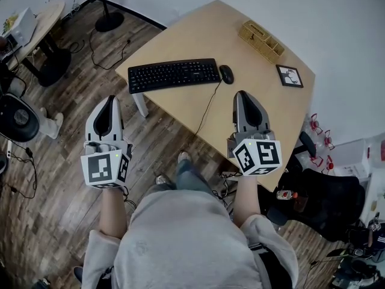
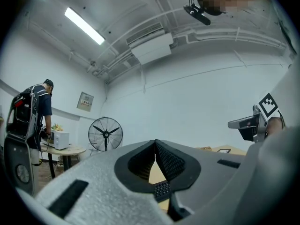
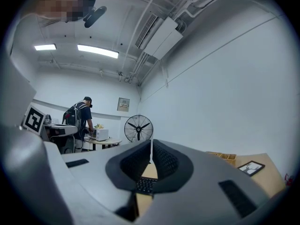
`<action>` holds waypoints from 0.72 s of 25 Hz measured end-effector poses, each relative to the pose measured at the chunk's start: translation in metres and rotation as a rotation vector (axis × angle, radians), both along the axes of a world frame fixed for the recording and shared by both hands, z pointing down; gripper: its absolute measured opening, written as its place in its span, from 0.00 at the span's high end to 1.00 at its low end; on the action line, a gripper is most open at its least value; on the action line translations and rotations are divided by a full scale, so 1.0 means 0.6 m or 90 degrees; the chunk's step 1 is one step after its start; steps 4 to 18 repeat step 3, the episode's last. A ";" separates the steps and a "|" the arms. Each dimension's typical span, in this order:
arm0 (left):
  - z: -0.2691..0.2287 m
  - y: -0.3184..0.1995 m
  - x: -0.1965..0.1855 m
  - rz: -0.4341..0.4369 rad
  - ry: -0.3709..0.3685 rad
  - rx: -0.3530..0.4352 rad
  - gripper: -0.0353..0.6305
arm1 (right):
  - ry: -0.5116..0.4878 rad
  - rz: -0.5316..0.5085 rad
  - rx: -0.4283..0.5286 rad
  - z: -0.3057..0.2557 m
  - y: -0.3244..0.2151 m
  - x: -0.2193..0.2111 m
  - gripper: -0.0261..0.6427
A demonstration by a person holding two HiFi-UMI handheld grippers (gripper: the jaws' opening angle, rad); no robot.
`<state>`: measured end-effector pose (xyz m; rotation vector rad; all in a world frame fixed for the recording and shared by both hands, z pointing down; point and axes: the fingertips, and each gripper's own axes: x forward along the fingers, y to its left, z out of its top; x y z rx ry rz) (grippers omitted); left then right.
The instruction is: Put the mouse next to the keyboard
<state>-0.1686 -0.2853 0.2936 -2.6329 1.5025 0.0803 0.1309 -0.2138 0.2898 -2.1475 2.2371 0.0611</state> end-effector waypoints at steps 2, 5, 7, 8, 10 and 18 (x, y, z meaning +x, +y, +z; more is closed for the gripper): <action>0.003 -0.002 0.001 0.000 0.000 -0.001 0.93 | 0.000 -0.001 0.000 0.002 -0.003 0.000 0.94; 0.005 -0.004 0.002 0.000 0.000 -0.002 0.93 | 0.000 -0.002 0.001 0.003 -0.004 0.000 0.94; 0.005 -0.004 0.002 0.000 0.000 -0.002 0.93 | 0.000 -0.002 0.001 0.003 -0.004 0.000 0.94; 0.005 -0.004 0.002 0.000 0.000 -0.002 0.93 | 0.000 -0.002 0.001 0.003 -0.004 0.000 0.94; 0.005 -0.004 0.002 0.000 0.000 -0.002 0.93 | 0.000 -0.002 0.001 0.003 -0.004 0.000 0.94; 0.005 -0.004 0.002 0.000 0.000 -0.002 0.93 | 0.000 -0.002 0.001 0.003 -0.004 0.000 0.94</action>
